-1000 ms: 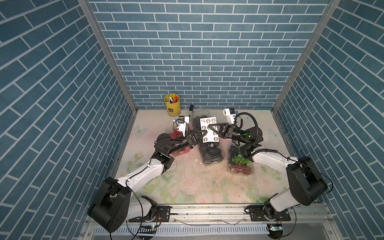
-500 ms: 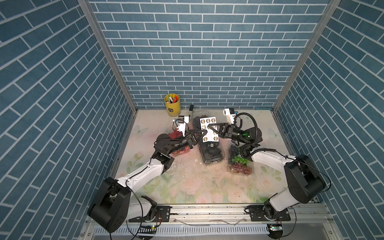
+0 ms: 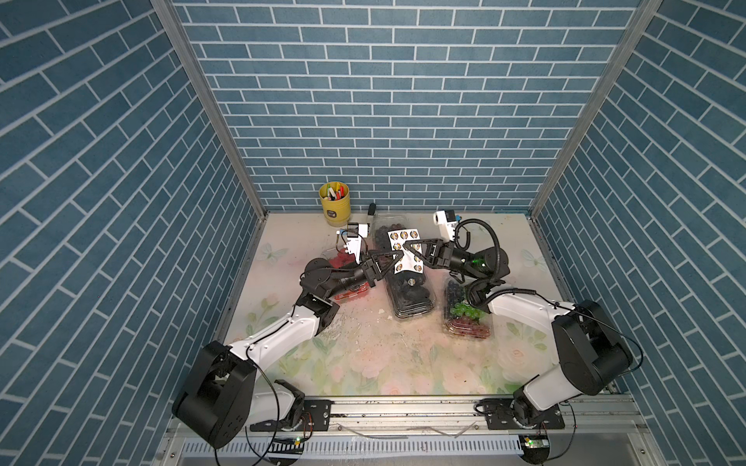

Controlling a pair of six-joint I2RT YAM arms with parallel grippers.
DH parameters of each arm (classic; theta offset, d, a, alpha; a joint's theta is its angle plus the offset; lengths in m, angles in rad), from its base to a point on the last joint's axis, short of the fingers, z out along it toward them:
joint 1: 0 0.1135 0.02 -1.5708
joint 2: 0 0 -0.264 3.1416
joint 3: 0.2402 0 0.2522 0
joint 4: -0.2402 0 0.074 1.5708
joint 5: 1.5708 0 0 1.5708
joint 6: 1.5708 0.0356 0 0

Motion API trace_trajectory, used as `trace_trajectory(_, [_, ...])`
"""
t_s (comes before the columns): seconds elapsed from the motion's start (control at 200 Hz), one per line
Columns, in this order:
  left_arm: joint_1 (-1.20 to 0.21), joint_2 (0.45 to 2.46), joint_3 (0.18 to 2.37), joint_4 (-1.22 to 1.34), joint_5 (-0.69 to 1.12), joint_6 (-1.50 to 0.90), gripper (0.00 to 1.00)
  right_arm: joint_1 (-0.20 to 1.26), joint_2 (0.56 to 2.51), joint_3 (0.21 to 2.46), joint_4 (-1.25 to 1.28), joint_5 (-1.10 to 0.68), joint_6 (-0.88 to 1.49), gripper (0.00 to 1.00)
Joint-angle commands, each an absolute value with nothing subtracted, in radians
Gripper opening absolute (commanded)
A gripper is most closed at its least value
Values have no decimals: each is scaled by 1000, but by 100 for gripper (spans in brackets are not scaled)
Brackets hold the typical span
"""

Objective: Label fruit boxes
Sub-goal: Adjust the label sticker.

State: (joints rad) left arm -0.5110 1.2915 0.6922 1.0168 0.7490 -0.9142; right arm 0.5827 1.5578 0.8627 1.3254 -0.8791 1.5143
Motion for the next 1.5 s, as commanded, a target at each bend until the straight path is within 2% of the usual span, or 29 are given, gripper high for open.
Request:
trace_trajectory(0.0, [-508,1302,729,1031,728,-890,0,597,1546,856,1377,-927,1546,0])
trace_trajectory(1.495, [-495,1271,708,988,705,-864,0,585,1531,830,1338,-918,1520,0])
